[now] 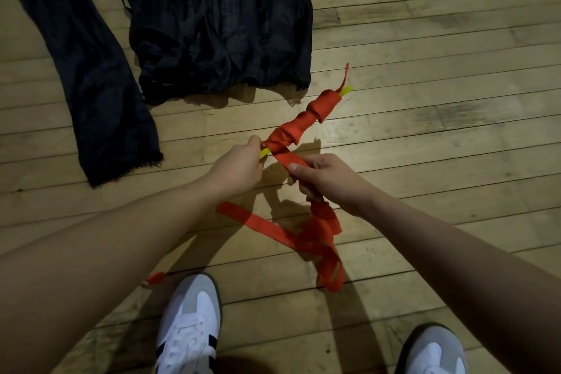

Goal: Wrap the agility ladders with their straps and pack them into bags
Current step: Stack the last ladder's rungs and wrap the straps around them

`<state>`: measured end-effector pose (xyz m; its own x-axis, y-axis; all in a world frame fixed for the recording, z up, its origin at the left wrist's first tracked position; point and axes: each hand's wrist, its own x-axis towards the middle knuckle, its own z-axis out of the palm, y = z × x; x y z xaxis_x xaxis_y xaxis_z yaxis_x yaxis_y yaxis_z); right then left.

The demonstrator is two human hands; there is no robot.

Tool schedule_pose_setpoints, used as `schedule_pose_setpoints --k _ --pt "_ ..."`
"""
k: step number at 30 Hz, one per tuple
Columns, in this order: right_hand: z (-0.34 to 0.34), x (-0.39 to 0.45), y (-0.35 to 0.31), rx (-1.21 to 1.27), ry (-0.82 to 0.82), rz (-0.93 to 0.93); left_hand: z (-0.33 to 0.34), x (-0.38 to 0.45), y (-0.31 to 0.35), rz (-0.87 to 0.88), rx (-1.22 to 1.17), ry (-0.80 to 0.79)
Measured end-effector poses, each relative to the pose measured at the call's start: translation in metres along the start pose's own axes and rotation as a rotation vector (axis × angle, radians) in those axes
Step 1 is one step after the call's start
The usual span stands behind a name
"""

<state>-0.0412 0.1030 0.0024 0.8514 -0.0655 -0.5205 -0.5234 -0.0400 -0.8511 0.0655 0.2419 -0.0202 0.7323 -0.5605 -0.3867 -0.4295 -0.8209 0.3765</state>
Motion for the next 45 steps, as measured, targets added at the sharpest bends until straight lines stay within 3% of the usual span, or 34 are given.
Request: schedule_pose_setpoints --k 6,14,20,24,27,34,40,45 --pt "0.005 0.004 -0.014 -0.010 -0.012 -0.070 0.001 0.002 0.008 -0.013 0.040 0.142" --pt "0.006 0.009 0.003 -0.097 0.122 -0.004 -0.011 0.010 0.000 0.074 0.030 -0.044" --pt "0.004 0.005 0.007 -0.008 0.068 0.017 -0.018 -0.001 -0.010 0.362 0.127 0.092" --pt "0.010 -0.002 0.009 -0.042 -0.054 -0.017 -0.017 -0.002 -0.009 0.205 -0.095 0.122" --pt "0.009 -0.003 0.005 -0.010 -0.064 -0.021 -0.016 0.000 -0.003 0.078 -0.133 0.105" --pt "-0.006 -0.001 0.002 0.084 0.022 -0.041 -0.012 0.011 -0.005 0.100 -0.149 -0.125" --pt "-0.008 -0.004 0.016 0.073 0.028 0.020 -0.016 0.004 -0.004 0.297 -0.043 0.029" --pt "-0.019 -0.004 0.015 0.130 0.039 0.092 -0.014 0.001 0.005 0.090 -0.170 0.067"
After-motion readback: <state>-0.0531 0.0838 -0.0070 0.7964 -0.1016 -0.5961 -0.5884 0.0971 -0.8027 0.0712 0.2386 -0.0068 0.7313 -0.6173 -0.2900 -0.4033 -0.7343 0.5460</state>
